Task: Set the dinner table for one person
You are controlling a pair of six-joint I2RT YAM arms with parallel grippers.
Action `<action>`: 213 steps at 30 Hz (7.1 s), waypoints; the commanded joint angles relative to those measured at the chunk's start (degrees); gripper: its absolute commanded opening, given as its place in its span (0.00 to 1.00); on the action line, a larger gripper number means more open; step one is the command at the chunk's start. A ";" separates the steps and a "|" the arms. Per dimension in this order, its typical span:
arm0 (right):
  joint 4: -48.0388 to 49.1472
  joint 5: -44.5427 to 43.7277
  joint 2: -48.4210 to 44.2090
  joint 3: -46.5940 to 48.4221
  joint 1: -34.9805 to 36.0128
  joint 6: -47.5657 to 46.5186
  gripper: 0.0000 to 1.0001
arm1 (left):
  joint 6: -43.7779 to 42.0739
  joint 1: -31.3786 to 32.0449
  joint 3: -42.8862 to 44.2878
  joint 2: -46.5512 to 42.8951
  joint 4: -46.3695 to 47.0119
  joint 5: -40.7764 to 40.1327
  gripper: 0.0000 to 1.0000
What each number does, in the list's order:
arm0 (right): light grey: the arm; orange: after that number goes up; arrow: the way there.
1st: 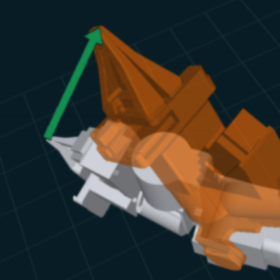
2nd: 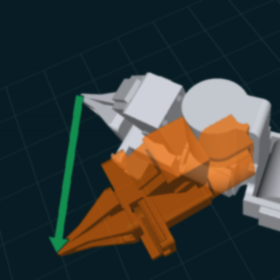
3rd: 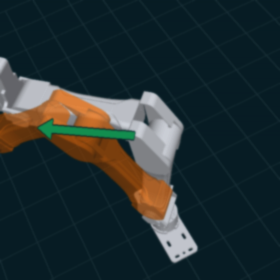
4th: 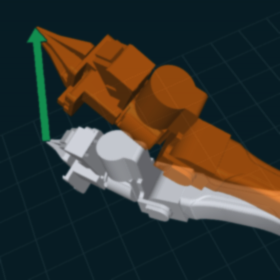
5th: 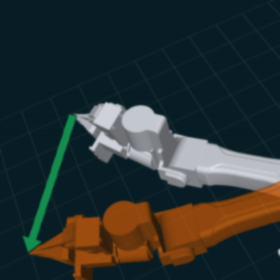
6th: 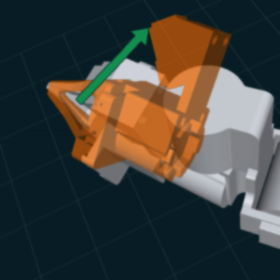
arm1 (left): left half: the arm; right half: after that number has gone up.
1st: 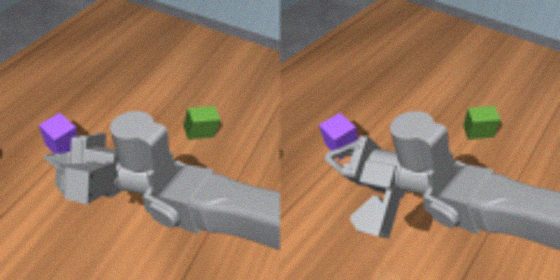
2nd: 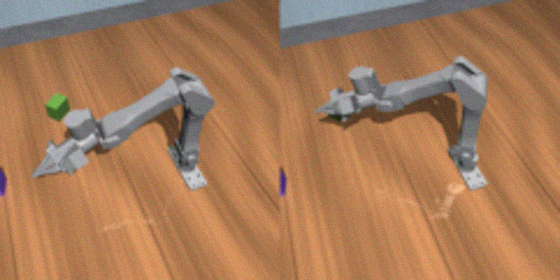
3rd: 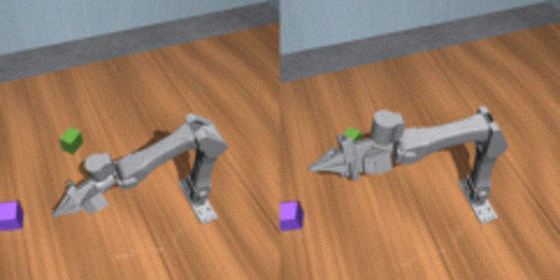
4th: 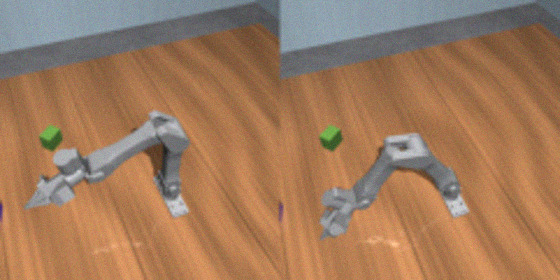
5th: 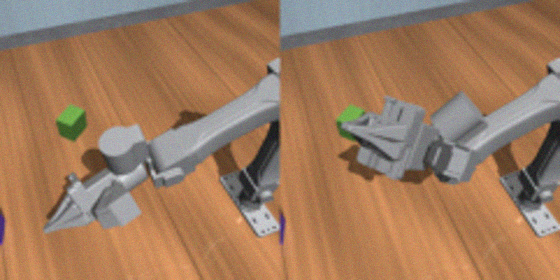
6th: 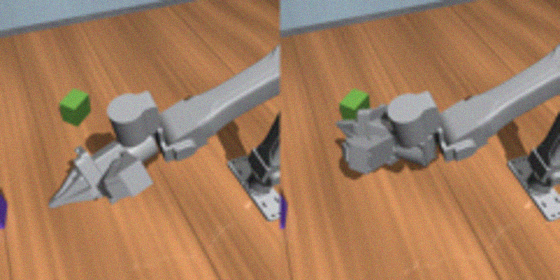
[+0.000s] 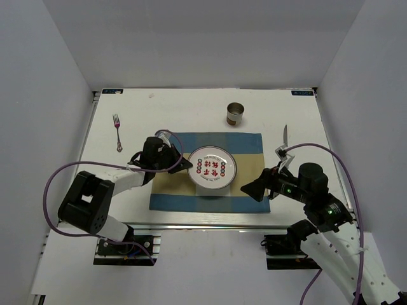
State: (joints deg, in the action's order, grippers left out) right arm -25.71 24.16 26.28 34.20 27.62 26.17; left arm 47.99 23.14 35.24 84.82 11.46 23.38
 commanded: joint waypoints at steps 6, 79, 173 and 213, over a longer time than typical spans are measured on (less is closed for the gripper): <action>2.42 0.71 0.00 -1.32 0.07 0.81 0.89 | -2.11 0.33 0.87 2.53 7.87 0.35 0.00; -7.07 -41.23 80.60 59.63 -0.98 -19.86 0.00 | -5.36 1.91 10.20 -20.83 -47.95 -29.36 0.98; 5.85 -34.71 38.44 5.02 -12.86 2.92 0.00 | -13.00 0.68 15.38 -24.87 -55.85 -28.12 0.98; 7.70 -33.04 44.38 0.96 1.83 1.77 0.00 | -13.97 1.74 14.94 -28.13 -55.59 -27.86 0.98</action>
State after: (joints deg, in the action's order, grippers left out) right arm -17.82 -6.61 70.41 32.97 29.02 28.95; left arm 34.70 24.60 50.19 58.28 -44.93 -4.86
